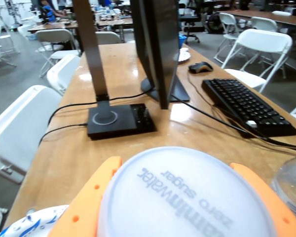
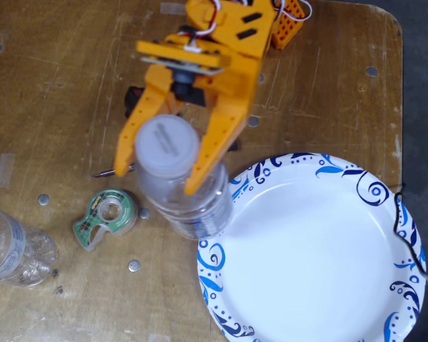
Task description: Move the bottles to the plate
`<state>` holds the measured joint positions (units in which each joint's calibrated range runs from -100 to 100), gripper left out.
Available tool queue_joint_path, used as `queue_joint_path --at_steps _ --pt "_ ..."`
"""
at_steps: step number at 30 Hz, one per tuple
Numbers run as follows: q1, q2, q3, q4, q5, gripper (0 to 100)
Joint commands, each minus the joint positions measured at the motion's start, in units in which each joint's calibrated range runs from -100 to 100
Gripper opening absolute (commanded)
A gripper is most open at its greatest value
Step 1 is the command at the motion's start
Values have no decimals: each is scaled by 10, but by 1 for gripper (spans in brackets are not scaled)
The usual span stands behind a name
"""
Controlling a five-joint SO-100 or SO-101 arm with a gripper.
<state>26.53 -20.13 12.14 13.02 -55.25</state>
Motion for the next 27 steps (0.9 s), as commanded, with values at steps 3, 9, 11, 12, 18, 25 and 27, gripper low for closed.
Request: queue_joint_path --at_steps 3,9,11,12,18,25,27 --pt "-79 -58 28 10 -4 8" --pt "-160 -50 146 -146 -5 7" --pt "-173 -46 202 -214 -10 7" --pt "-183 -45 228 -246 -11 7" --pt "-210 -47 343 -369 -7 7" --pt "-270 -47 416 -435 -7 7" --pt "-283 -47 427 -439 -7 7"
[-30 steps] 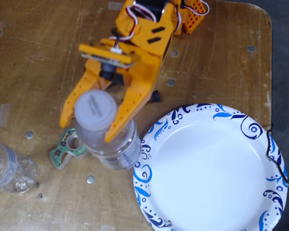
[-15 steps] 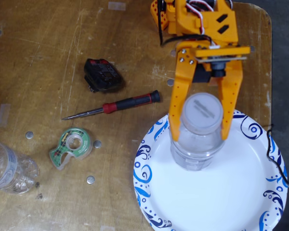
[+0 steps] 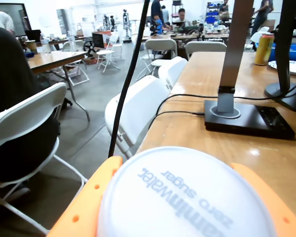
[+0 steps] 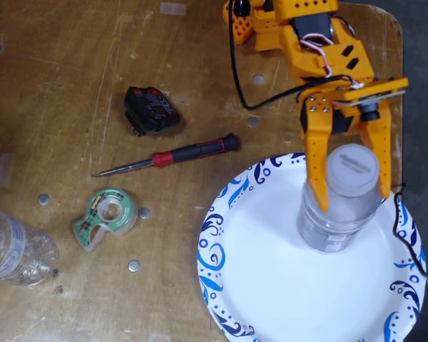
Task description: Move the bottles to the plate
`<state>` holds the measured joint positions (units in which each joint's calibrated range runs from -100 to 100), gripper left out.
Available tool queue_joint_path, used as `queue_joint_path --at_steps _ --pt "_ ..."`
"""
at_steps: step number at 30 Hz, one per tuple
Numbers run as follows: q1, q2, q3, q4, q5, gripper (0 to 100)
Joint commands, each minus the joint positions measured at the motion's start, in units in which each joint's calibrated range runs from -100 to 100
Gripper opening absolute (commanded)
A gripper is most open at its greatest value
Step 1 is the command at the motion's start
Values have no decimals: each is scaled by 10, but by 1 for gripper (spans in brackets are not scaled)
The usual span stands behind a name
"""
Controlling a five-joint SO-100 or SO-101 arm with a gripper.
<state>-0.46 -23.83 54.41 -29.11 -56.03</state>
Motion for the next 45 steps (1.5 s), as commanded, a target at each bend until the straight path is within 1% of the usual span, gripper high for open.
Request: queue_joint_path --at_steps 1,9,20,25,37,45 --pt "-19 -10 10 -18 1 7" --pt "-43 -10 40 -29 1 7" --pt "-50 -5 65 -29 1 7" --pt "-51 -5 81 -29 12 7" --pt "-63 -7 74 -29 13 8" --pt "-74 -6 72 -29 11 15"
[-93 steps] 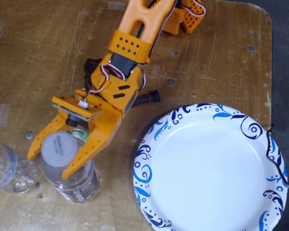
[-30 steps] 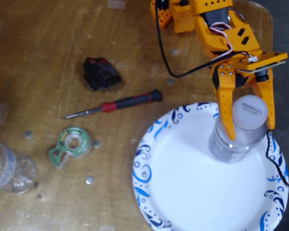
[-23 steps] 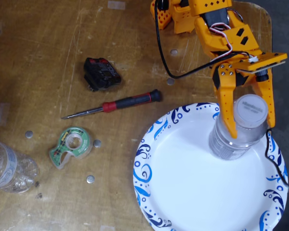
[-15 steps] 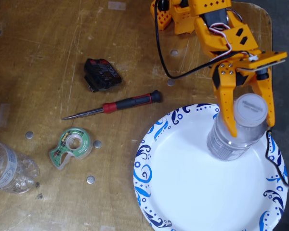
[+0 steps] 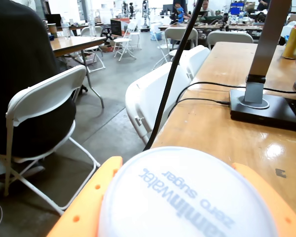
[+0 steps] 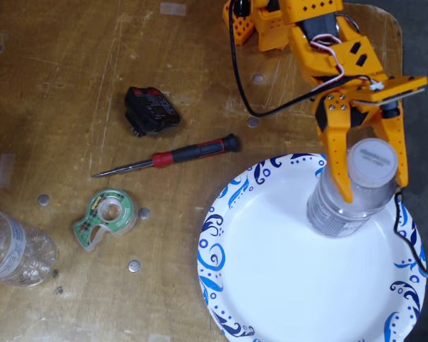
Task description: Move the bottles to the plate
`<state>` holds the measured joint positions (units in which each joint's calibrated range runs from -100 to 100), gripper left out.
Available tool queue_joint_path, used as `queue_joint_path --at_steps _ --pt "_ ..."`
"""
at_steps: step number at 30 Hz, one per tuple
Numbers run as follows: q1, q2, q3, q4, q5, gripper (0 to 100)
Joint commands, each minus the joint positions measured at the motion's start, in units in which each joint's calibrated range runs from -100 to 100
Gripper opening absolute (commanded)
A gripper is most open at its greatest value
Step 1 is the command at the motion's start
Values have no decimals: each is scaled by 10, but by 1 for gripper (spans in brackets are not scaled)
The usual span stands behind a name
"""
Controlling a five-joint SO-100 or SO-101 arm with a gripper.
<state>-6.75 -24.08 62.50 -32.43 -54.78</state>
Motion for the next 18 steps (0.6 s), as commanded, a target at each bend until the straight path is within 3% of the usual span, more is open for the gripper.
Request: queue_joint_path --at_steps 1,7,18 --pt "-14 -4 -9 4 -1 16" --pt "-32 -7 -9 4 -2 26" --pt "-29 -7 -25 3 -3 31"
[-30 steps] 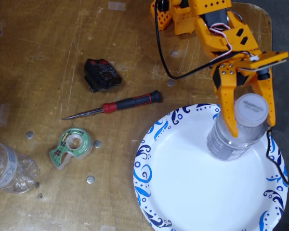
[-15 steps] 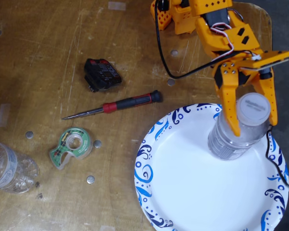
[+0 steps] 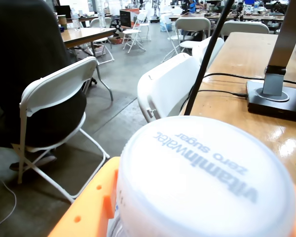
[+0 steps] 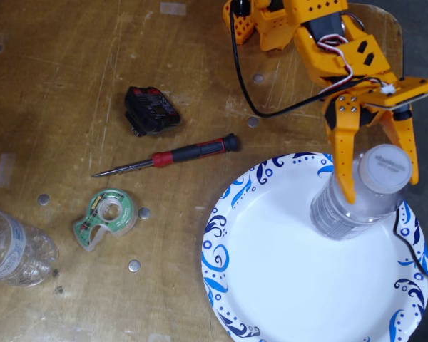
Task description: Move the bottles to the plate
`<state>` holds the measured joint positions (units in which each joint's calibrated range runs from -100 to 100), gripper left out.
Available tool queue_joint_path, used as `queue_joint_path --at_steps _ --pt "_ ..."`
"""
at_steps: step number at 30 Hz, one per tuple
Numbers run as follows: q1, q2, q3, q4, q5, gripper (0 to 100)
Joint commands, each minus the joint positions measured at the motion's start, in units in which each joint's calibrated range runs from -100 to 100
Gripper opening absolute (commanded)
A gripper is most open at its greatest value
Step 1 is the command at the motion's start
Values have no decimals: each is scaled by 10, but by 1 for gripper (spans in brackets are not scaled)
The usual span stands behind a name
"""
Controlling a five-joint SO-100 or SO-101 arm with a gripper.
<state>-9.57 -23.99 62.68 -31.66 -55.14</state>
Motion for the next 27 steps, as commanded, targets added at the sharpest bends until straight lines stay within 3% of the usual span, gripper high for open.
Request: queue_joint_path --at_steps 1,16,27 --pt "0 -8 -29 -5 1 32" --pt "-5 -26 -66 -9 -21 43" --pt "-2 -176 1 -3 -22 43"
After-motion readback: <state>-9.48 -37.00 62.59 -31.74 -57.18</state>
